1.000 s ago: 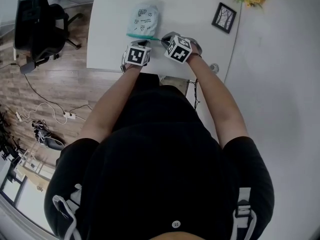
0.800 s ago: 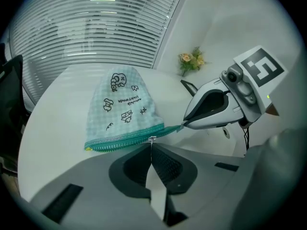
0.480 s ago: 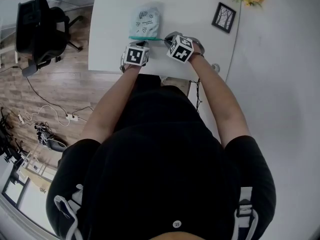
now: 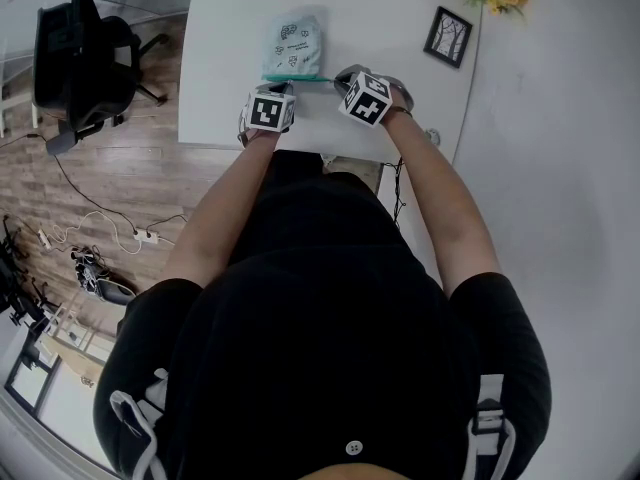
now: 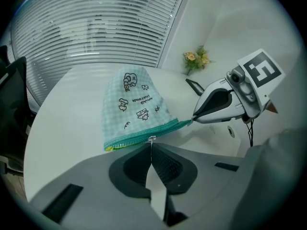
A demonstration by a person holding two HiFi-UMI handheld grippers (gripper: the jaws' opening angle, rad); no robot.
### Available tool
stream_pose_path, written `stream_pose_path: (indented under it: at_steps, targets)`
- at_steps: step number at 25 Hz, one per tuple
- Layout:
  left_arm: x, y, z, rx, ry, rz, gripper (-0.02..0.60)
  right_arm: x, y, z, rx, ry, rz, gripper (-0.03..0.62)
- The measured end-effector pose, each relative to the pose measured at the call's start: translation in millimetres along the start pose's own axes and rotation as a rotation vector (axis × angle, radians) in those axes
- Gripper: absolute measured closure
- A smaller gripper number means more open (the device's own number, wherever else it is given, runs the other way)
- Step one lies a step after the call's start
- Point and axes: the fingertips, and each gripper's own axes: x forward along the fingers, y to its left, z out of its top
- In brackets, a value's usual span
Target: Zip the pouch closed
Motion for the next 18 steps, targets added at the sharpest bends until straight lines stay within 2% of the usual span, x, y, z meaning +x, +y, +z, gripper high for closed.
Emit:
stream_pose_path:
  at_steps: [18]
  targets:
    - [-6, 26, -1, -0.037, 0.000, 0.043, 0.571, -6, -16, -14, 0.046, 0.014, -0.034, 0.580]
